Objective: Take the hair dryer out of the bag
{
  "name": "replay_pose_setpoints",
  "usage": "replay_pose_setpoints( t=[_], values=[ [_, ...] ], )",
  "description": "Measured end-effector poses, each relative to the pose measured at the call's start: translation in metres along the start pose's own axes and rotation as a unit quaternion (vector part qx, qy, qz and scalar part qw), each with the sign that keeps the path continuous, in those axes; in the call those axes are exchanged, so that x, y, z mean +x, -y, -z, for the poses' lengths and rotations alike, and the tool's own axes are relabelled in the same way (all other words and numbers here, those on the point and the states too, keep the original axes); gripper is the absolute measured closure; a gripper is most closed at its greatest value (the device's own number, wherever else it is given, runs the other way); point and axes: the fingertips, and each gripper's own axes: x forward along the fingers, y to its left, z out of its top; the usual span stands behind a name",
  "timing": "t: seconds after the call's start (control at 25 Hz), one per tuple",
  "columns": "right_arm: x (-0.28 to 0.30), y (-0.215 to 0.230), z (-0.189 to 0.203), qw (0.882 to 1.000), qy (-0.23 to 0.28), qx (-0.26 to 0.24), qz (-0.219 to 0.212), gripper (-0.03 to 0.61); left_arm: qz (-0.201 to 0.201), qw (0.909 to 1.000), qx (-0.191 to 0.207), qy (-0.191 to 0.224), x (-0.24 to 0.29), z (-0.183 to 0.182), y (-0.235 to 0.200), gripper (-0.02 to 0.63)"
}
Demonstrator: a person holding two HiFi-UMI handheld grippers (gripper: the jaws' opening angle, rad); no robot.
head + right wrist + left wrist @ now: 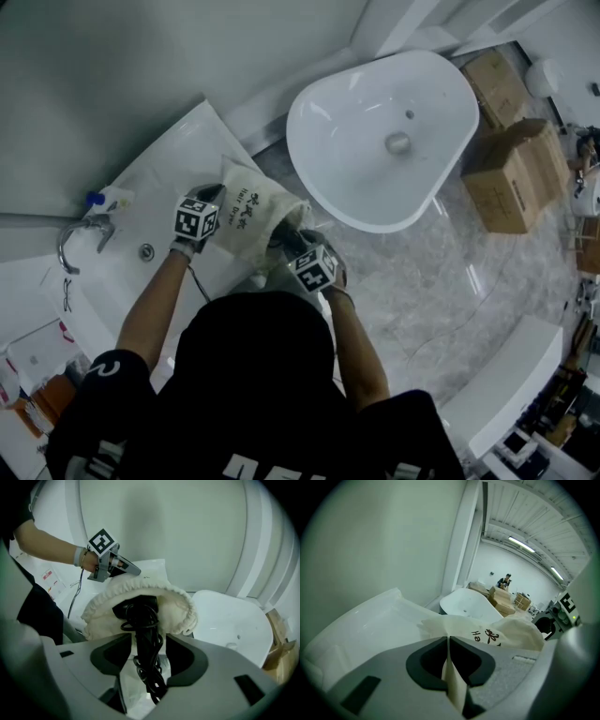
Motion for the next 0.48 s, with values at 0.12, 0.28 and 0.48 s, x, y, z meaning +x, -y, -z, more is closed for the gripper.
replay_pose_setpoints(
  t=[0.12, 0.28, 0.48],
  values=[
    [0.003, -0.003, -0.003, 1.000, 0.000, -0.014, -0.022, 0.310, 0.007, 0.9999, 0.008, 0.010, -0.010, -0.006, 0.009, 0.603],
    [0.004, -0.001, -0.006, 0.998, -0.019, -0.057, -0.023, 0.296, 0.000, 0.9996, 0.016, 0.022, -0.024, -0.011, 0.018, 0.580],
    [0.002, 0.001, -0.022, 0.996, -0.007, -0.077, -0.043, 0.293, -0.030, 0.9985, 0.005, 0.045, -0.042, -0.020, 0.012, 0.570]
  ],
)
